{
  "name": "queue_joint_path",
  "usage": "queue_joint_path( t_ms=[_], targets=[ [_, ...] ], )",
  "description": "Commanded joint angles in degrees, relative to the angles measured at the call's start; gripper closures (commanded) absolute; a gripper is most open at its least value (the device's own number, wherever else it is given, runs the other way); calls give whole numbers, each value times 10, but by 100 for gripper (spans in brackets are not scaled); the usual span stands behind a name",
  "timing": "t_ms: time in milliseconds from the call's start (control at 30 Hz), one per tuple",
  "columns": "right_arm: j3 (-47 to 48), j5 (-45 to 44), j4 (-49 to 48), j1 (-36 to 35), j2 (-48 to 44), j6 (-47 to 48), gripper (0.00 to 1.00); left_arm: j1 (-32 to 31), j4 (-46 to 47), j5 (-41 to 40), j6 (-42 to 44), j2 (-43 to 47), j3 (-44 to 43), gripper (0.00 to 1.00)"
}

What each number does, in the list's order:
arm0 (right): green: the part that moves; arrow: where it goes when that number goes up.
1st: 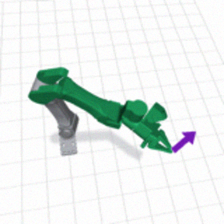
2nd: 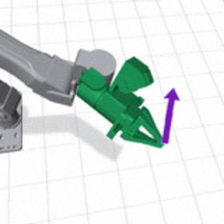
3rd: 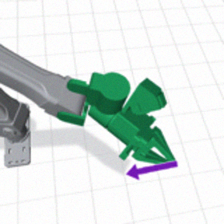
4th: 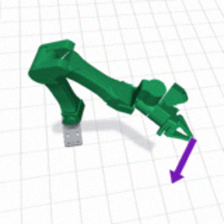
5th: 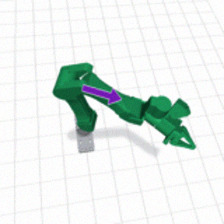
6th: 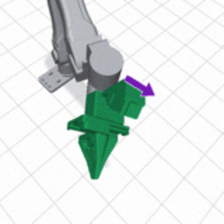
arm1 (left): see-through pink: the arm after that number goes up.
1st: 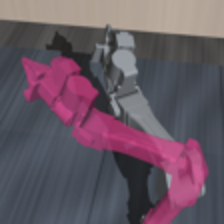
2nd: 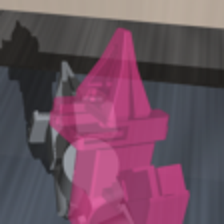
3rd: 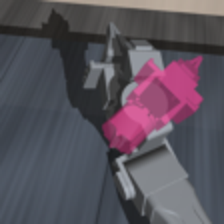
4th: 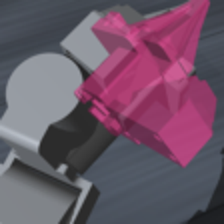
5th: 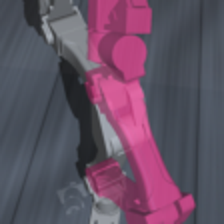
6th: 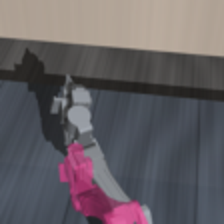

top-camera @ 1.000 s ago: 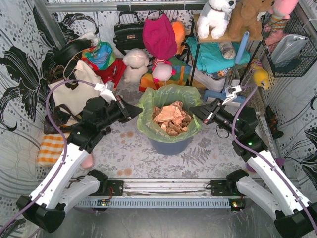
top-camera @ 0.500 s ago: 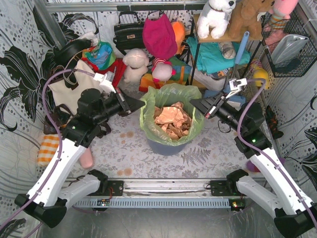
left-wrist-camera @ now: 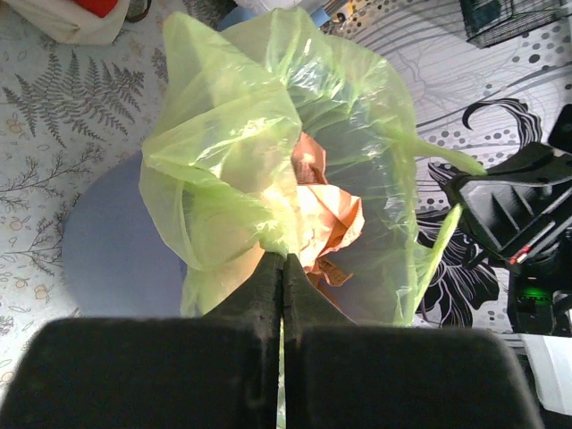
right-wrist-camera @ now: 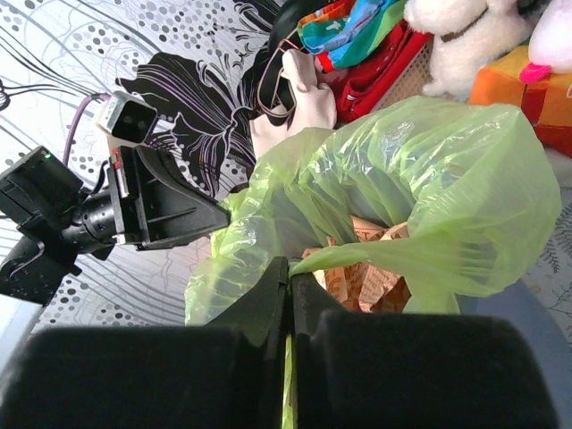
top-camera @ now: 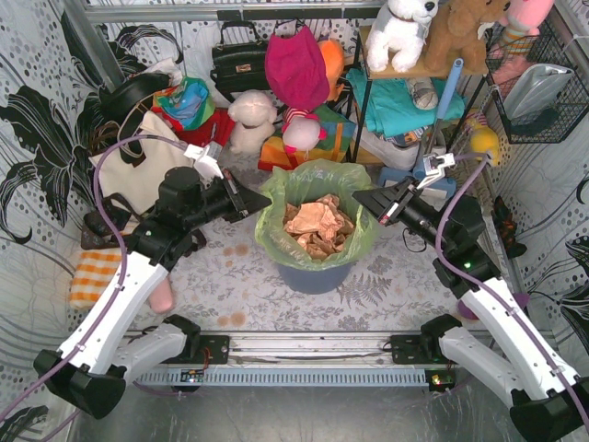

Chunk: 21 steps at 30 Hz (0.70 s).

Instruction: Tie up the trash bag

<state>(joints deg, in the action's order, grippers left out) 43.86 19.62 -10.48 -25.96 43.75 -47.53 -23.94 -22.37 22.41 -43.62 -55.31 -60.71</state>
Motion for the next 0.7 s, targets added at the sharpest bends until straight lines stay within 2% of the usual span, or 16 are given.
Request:
queue_joint_path(
  t_ms=[0, 300, 567, 667],
  targets=[
    [20, -5, -46, 2, 8, -4, 100, 2, 56, 23, 13, -4, 5, 100],
    [100, -7, 0, 2, 10, 4, 100, 2, 90, 66, -15, -25, -75, 100],
    [14, -32, 6, 3, -14, -3, 100, 2, 114, 58, -16, 1, -2, 100],
    [10, -28, 6, 3, -13, -5, 100, 2, 111, 61, -12, 8, 8, 100]
  ],
)
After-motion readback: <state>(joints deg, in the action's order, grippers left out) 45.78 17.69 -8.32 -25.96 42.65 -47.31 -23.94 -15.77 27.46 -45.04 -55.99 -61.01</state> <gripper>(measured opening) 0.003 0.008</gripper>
